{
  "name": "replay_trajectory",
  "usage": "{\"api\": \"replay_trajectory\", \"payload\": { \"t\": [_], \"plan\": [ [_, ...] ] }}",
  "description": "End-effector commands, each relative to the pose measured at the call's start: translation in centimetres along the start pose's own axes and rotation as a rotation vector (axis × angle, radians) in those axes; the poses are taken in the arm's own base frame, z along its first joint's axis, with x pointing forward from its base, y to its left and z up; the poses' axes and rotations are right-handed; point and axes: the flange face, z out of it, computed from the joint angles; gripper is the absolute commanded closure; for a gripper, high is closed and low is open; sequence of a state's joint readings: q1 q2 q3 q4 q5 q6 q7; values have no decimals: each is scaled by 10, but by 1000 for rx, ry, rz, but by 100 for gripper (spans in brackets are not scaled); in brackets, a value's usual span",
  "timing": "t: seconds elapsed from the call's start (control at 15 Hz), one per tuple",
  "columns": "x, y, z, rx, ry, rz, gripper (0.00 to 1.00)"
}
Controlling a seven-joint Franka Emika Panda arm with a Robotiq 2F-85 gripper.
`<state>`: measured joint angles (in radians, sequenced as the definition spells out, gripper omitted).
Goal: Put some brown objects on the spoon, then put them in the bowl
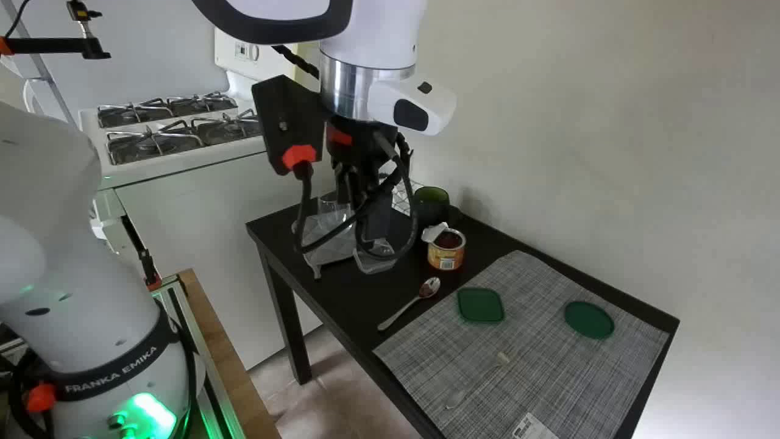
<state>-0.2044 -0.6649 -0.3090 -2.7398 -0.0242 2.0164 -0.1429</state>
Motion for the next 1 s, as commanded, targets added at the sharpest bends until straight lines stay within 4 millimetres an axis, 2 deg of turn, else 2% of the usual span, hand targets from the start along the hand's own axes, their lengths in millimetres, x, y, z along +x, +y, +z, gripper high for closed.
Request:
{"api": "replay_trajectory", "payload": {
  "t": [0.0,0.13,0.2,0.47,0.67,0.93],
  "plan": [
    [0,0,0,0,0,0,0],
    [0,0,0,0,0,0,0],
    [9,4,9,-1,-26,7,0],
    [47,13,72,-101,12,-65,0],
    [67,11,118,-132,38,-92,0],
    [85,2,166,-146,15,-125,0]
  ]
}}
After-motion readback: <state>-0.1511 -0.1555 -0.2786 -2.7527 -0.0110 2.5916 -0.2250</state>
